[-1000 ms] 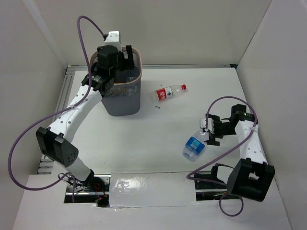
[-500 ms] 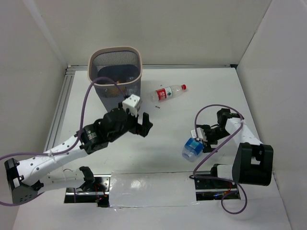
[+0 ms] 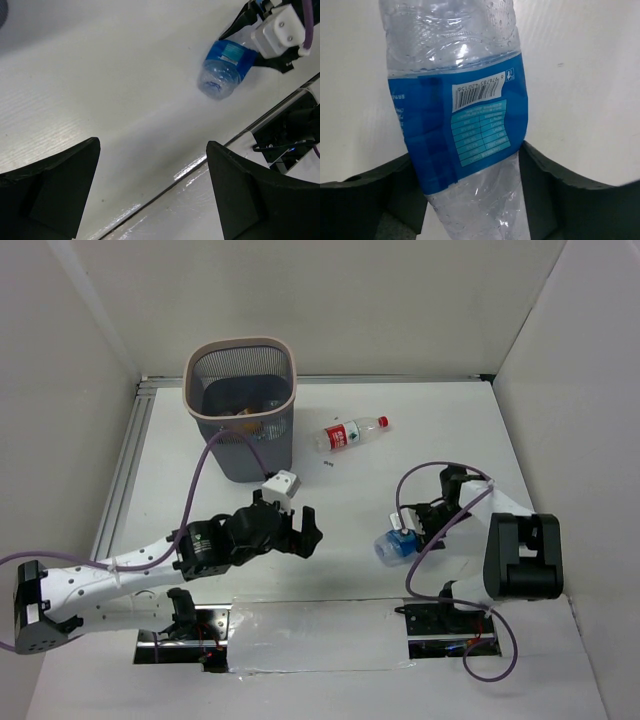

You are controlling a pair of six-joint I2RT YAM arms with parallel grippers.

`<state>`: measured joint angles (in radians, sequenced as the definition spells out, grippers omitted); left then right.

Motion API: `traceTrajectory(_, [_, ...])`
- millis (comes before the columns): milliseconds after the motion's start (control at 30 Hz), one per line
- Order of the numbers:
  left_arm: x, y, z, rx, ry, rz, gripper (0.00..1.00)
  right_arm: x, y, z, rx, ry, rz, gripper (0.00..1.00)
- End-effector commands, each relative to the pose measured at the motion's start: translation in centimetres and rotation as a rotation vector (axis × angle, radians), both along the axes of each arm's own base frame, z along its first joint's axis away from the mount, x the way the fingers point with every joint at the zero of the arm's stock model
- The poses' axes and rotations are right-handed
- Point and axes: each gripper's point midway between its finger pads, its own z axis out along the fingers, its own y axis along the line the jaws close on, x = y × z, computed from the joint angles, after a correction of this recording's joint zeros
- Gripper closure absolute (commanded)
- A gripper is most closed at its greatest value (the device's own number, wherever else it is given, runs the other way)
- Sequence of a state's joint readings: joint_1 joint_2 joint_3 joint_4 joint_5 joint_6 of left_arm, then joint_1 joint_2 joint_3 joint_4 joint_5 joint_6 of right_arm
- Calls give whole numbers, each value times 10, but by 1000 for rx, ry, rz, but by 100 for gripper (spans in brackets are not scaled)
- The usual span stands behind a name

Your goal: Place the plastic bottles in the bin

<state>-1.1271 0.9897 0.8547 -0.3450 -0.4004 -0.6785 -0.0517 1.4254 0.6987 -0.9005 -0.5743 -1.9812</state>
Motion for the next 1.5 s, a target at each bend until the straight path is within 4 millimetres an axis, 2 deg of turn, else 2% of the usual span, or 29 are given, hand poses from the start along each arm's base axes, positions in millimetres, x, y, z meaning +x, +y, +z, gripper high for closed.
traceTrajectory(0, [-3,-2,-11,-31,40,48,0,36,12,7,-6,-358,531,36])
traceTrajectory(100, [-9,0,-18,-31,54,36,1,44,21,29,70,-301,439,56])
traceTrajectory(233, [-15,6,-30,-30,54,24,1,74,38,96,216,-339,217,79])
traceTrajectory(267, [-16,3,-29,-46,44,7,1,99,47,132,289,-415,157,80])
traceTrajectory(333, [-21,5,-39,-35,33,-22,1,117,65,173,393,-334,-71,80])
traceTrajectory(367, [-21,0,-35,-67,18,-40,1,153,74,220,452,-465,-110,80])
traceTrajectory(400, [-23,-3,-35,-75,13,-60,1,158,83,242,535,-382,-252,80])
traceTrajectory(433, [-23,-3,-39,-64,-3,-82,1,163,101,265,578,-407,-248,80])
traceTrajectory(467, [-23,-7,-35,-77,-17,-99,1,180,113,308,638,-512,-228,80])
traceTrajectory(500, [-21,-11,-35,-83,-33,-105,1,185,125,328,679,-527,-233,79])
traceTrajectory(533, [-22,-14,-36,-74,-45,-130,1,185,155,337,736,-454,-247,77])
traceTrajectory(567, [-22,-17,-42,-52,-42,-145,1,198,167,386,792,-572,-254,77])
traceTrajectory(600, [-20,-19,-46,-38,-46,-151,1,202,182,405,834,-590,-259,77])
traceTrajectory(633, [-18,-22,-50,-14,-53,-160,1,203,212,434,912,-563,-249,77])
traceTrajectory(700, [-18,-28,-51,-8,-52,-175,1,209,238,467,1003,-547,-259,74])
traceTrajectory(733, [-16,-31,-50,-7,-72,-185,1,222,267,454,1019,-478,-259,74])
traceTrajectory(767, [-18,-34,-47,-19,-78,-194,1,217,273,498,1103,-508,-234,73])
traceTrajectory(800, [-19,-36,-49,-14,-78,-209,1,215,288,509,1168,-430,-242,73])
traceTrajectory(867, [-17,-41,-46,-31,-87,-208,1,236,319,522,1265,-330,-244,68])
traceTrajectory(900, [-17,-41,-46,-32,-87,-208,1,236,319,524,1271,-336,-240,67])
traceTrajectory(1033, [-16,-43,-45,-7,-132,-233,1,249,358,502,1362,-128,-272,55])
traceTrajectory(1067, [-12,-44,-44,7,-146,-229,1,259,365,480,1347,-76,-298,51])
traceTrajectory(1100, [-12,-44,-44,15,-154,-234,1,262,365,481,1378,-76,-303,45])
traceTrajectory(1233, [-6,-50,-43,50,-175,-240,0,259,381,465,1373,19,-318,43])
traceTrajectory(1267, [-7,-52,-47,55,-167,-250,0,248,391,464,1368,48,-294,32])
traceTrajectory(1300, [-7,-52,-47,55,-167,-250,0,248,392,460,1358,57,-290,32])
traceTrajectory(1333, [-7,-53,-48,54,-168,-250,0,246,393,459,1354,60,-282,24])
traceTrajectory(1400, [-9,-55,-48,37,-150,-248,0,244,397,454,1324,53,-284,0])
traceTrajectory(1467, [-8,-54,-47,32,-147,-235,0,244,389,471,1344,-28,-282,0])
